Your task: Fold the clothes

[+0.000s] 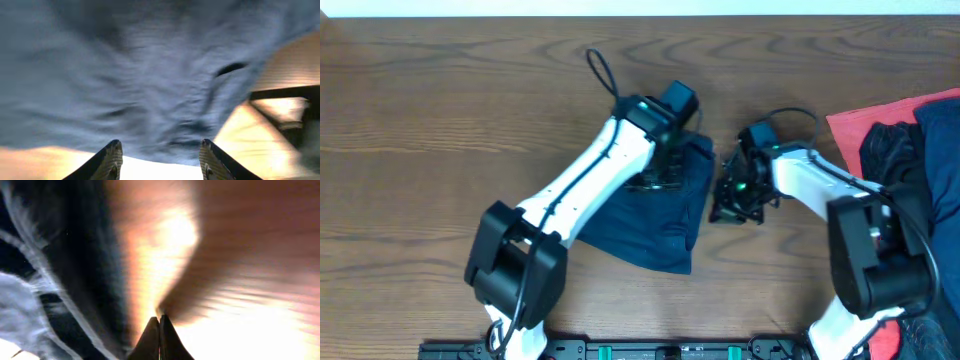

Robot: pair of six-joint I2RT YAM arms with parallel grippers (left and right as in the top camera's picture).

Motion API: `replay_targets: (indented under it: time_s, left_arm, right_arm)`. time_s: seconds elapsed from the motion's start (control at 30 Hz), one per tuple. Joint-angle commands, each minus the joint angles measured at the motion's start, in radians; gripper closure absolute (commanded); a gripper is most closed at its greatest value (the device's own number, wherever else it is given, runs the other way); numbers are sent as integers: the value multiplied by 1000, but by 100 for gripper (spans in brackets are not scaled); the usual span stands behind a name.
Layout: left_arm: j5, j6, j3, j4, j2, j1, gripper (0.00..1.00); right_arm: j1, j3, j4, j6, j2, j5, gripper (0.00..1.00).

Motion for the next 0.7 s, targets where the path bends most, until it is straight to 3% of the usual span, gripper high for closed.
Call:
replay_targets:
  time_s: [0.0,0.17,0.27,0.4,0.53,0.67]
  left_arm:
    - [-69,85,6,-59,-51,58,49]
    - [-69,147,-9,-90,-51,116,47]
    - [-74,185,-50,-63,-51,138,45]
    - [-87,198,-164,19,-51,175,44]
    - [-86,199,-301,103,-51,206,44]
    - [-82,199,-414,163,-51,220,44]
  right_arm:
    - [-60,-7,8,-114,-143,85,98]
    - [-50,-7,45,-237,-299,-90,78]
    - [11,-8,34,-230,-314,-126,65]
    - [114,-16,5,-162,-277,-94,60]
    - [198,-21,11,-131,-201,-77,63]
    - [257,-21,17,-123,-118,-75,82]
